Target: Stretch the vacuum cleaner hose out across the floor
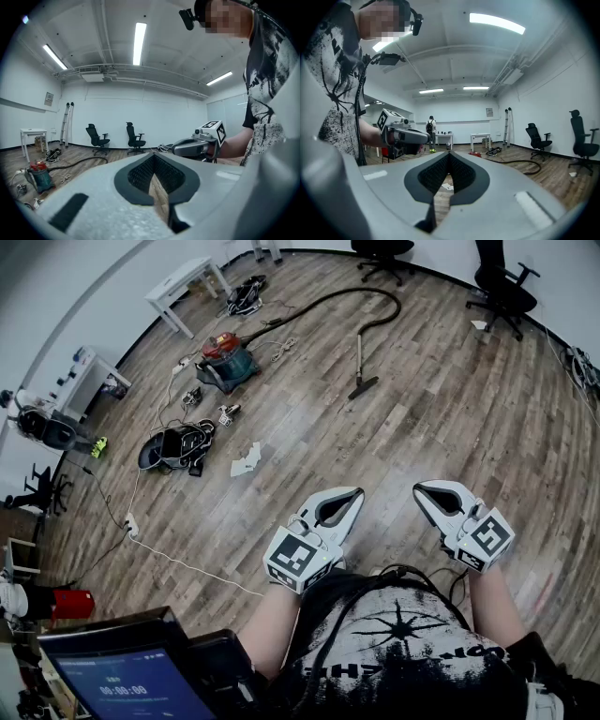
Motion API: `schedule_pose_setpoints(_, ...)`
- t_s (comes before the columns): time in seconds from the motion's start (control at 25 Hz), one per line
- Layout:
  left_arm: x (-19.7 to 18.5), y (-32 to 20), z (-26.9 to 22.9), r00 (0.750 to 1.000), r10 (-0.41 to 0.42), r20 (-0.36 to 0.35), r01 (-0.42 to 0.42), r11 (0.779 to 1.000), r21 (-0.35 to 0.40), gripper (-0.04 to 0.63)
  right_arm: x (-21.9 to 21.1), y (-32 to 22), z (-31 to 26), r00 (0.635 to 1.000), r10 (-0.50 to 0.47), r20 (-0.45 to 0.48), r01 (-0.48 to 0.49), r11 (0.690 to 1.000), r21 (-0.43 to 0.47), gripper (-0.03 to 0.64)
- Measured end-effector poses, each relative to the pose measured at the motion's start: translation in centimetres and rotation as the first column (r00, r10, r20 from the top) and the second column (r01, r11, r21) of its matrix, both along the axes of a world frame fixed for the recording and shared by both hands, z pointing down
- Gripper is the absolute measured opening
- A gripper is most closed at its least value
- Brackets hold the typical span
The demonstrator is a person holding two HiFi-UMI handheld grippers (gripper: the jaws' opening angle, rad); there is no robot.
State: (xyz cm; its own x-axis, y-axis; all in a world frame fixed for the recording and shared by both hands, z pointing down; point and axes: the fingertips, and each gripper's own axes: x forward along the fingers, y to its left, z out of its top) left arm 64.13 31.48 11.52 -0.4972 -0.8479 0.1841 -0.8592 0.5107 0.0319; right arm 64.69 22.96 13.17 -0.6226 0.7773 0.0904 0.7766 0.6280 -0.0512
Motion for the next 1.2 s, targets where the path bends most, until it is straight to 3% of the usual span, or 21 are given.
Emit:
schedule_pose_setpoints(0.4, 0.0, -0.2, 0.2, 1.000, 0.007, -0.008, -0.006, 1.000, 0.011, 0.000, 0.3, 0.8, -0.1, 1.000, -0.030, -0.007, 0.030, 0.999, -0.017, 0.005)
schedule_pose_setpoints(0.6, -0.4, 0.3, 0.9, 1.000, 0.000, -0.021, 0.000, 1.000, 0.016, 0.000, 0.0, 1.5, 0.0, 0.998, -0.047, -0.037, 0.043, 0.994, -0.102, 0.006)
schedule_pose_setpoints(1.2, 0.5, 1.2, 2.1, 0.999, -0.035, -0.011, 0.035, 0.999, 0.005, 0.000, 0.9, 2.1, 0.5, 0.999, -0.019, -0.031, 0.018, 0.999, -0.034, 0.006)
